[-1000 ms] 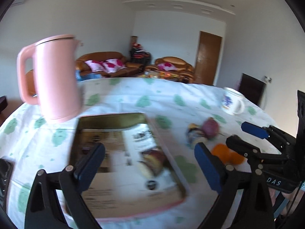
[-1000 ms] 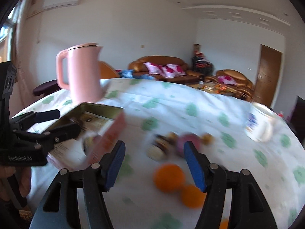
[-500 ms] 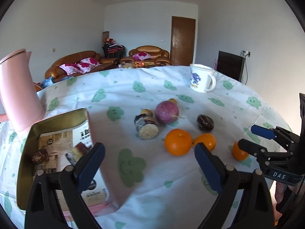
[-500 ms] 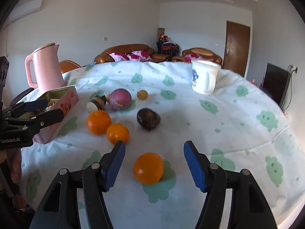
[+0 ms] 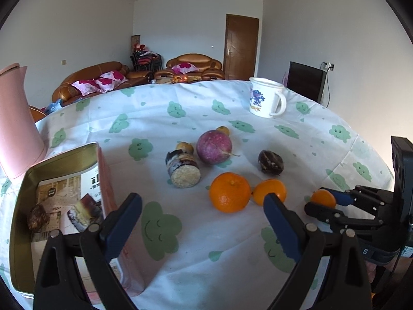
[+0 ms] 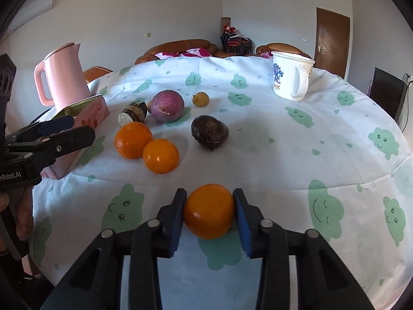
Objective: Organize fruits
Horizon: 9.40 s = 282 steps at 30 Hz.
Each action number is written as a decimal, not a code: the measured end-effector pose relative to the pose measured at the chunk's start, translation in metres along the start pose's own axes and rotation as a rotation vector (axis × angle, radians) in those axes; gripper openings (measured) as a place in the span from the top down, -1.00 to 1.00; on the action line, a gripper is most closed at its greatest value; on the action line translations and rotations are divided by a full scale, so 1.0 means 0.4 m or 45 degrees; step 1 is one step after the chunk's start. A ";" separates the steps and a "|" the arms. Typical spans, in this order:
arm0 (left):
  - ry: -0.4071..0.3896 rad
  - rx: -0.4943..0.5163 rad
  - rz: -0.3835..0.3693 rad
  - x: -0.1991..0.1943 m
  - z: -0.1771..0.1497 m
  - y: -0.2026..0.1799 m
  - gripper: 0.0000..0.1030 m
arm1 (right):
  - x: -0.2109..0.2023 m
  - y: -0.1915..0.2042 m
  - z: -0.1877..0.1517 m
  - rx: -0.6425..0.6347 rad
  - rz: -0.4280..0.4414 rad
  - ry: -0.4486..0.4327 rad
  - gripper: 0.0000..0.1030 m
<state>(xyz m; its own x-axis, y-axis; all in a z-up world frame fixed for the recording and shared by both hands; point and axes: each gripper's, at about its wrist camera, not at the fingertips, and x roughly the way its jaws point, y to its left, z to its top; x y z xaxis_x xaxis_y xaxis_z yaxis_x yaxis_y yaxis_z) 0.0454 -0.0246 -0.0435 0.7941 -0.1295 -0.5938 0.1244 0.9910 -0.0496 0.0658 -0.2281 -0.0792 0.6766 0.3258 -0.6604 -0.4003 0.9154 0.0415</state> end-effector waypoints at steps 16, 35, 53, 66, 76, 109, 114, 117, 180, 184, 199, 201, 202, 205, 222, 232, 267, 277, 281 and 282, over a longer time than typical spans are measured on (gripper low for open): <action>0.154 0.045 -0.061 0.112 0.033 -0.050 -0.29 | -0.016 0.011 0.149 0.037 -0.064 -0.206 0.27; 0.276 -0.045 -0.183 0.165 0.032 -0.027 0.05 | 0.057 0.039 0.177 0.035 -0.067 -0.189 0.27; 0.115 -0.074 -0.092 0.108 0.041 -0.007 0.06 | 0.052 0.044 0.173 0.011 0.001 -0.210 0.27; 0.017 -0.095 -0.047 0.070 0.040 0.004 0.06 | 0.029 0.053 0.167 -0.012 0.036 -0.266 0.27; -0.032 -0.084 -0.015 0.051 0.040 0.002 0.06 | 0.018 0.057 0.165 -0.023 0.050 -0.295 0.27; -0.201 -0.054 0.069 -0.010 0.032 -0.009 0.06 | -0.031 0.071 0.147 -0.074 0.067 -0.435 0.27; -0.224 -0.049 0.076 -0.017 0.031 -0.010 0.06 | -0.036 0.074 0.146 -0.080 0.068 -0.449 0.27; -0.232 -0.047 0.078 -0.021 0.030 -0.012 0.06 | -0.036 0.074 0.146 -0.081 0.068 -0.452 0.27; -0.467 -0.034 0.152 -0.120 0.003 -0.011 0.06 | -0.100 0.102 0.114 -0.174 0.079 -0.622 0.27; -0.462 -0.046 0.159 -0.123 0.001 0.002 0.06 | -0.094 0.114 0.118 -0.189 0.078 -0.610 0.27; -0.418 -0.087 0.252 -0.136 -0.009 0.064 0.06 | -0.087 0.181 0.144 -0.242 0.171 -0.575 0.27; -0.413 -0.094 0.261 -0.140 -0.012 0.071 0.06 | -0.086 0.190 0.148 -0.250 0.179 -0.575 0.27; -0.413 -0.097 0.264 -0.141 -0.013 0.075 0.06 | -0.086 0.196 0.149 -0.255 0.183 -0.575 0.27; -0.409 -0.106 0.278 -0.145 -0.014 0.088 0.06 | -0.083 0.209 0.156 -0.266 0.199 -0.571 0.27; -0.392 -0.158 0.360 -0.176 -0.028 0.172 0.06 | -0.091 0.301 0.203 -0.363 0.276 -0.596 0.27; -0.383 -0.201 0.429 -0.208 -0.040 0.236 0.06 | -0.076 0.353 0.226 -0.392 0.333 -0.589 0.27; -0.214 -0.278 0.515 -0.210 -0.084 0.372 0.06 | 0.017 0.499 0.230 -0.500 0.468 -0.447 0.27; -0.162 -0.262 0.497 -0.190 -0.087 0.376 0.06 | 0.062 0.525 0.220 -0.512 0.506 -0.348 0.26; -0.116 -0.255 0.480 -0.179 -0.088 0.379 0.06 | 0.082 0.540 0.209 -0.536 0.514 -0.298 0.26; -0.105 -0.254 0.475 -0.176 -0.089 0.380 0.06 | 0.089 0.543 0.207 -0.539 0.518 -0.280 0.26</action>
<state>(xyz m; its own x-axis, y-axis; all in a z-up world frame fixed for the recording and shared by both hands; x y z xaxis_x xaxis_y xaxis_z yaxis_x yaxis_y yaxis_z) -0.0127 0.1365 -0.0377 0.8086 0.2450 -0.5349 -0.2913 0.9566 -0.0022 0.0540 0.0019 -0.0318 0.5118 0.7111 -0.4821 -0.8322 0.5496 -0.0729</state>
